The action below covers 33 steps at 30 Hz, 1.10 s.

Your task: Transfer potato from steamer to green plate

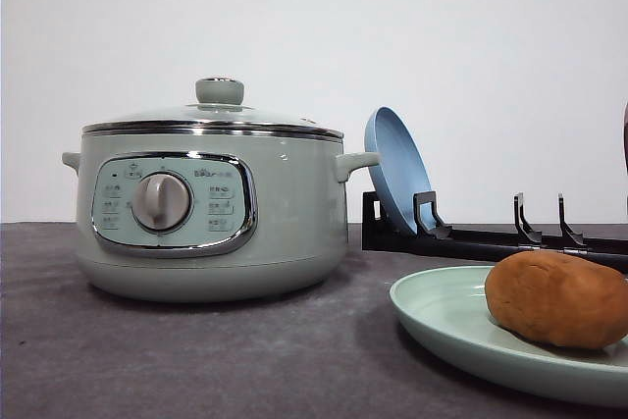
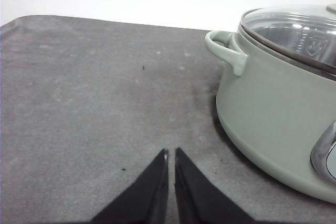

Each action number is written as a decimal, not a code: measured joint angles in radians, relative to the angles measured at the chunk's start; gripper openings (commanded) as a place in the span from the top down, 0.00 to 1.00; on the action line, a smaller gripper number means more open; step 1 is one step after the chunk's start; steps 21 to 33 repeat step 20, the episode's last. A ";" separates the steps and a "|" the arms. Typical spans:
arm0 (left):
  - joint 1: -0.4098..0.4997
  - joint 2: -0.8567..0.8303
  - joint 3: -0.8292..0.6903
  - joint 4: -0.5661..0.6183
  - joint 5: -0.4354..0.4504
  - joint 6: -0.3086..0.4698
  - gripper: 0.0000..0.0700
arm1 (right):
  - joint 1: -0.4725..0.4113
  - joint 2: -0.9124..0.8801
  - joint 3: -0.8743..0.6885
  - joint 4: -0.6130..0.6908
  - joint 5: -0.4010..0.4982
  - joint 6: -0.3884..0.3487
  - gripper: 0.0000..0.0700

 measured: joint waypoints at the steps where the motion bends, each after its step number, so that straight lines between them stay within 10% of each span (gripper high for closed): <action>1: 0.000 0.000 0.000 0.000 0.000 0.000 0.97 | 0.000 0.000 0.000 0.000 0.000 0.000 0.98; 33: 0.000 0.000 0.000 0.000 0.000 0.000 0.97 | 0.000 0.000 0.000 0.000 0.000 0.000 0.98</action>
